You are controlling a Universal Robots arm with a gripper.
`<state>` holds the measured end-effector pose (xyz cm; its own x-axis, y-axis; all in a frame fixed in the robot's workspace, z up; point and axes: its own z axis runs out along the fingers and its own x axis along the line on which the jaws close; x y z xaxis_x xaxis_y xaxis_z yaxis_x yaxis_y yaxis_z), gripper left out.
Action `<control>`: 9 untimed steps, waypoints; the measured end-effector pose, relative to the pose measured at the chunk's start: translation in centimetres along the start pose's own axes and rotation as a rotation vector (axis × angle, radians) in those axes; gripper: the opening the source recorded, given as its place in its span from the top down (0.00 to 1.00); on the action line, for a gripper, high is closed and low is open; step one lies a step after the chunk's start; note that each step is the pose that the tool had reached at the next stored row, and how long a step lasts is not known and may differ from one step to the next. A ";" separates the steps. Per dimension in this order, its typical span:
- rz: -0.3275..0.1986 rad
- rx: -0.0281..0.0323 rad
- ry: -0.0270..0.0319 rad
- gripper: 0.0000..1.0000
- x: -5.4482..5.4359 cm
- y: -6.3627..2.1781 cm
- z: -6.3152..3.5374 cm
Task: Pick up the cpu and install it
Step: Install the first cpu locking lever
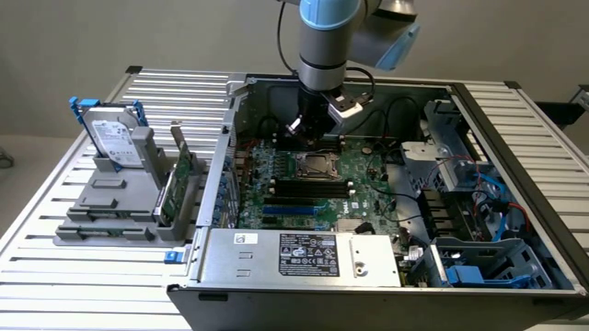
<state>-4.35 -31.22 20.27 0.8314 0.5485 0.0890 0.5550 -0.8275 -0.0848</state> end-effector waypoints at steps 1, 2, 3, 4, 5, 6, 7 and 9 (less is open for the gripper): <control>0.000 -0.0007 -0.0005 0.89 0.0 0.00 0.01; 0.000 -0.0014 -0.0011 0.89 0.0 0.01 0.01; 0.000 -0.0021 -0.0015 0.89 0.0 0.02 0.02; 0.000 -0.0027 -0.0020 0.89 0.0 0.03 0.02; 0.000 -0.0032 -0.0023 0.89 0.0 0.04 0.03; 0.000 -0.0035 -0.0026 0.89 0.1 0.04 0.04; 0.000 -0.0038 -0.0027 0.89 0.1 0.06 0.05; 0.000 -0.0043 -0.0030 0.89 0.1 0.07 0.07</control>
<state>-4.22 -31.22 20.20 0.8314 0.5490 0.0860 0.5551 -0.8279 -0.0805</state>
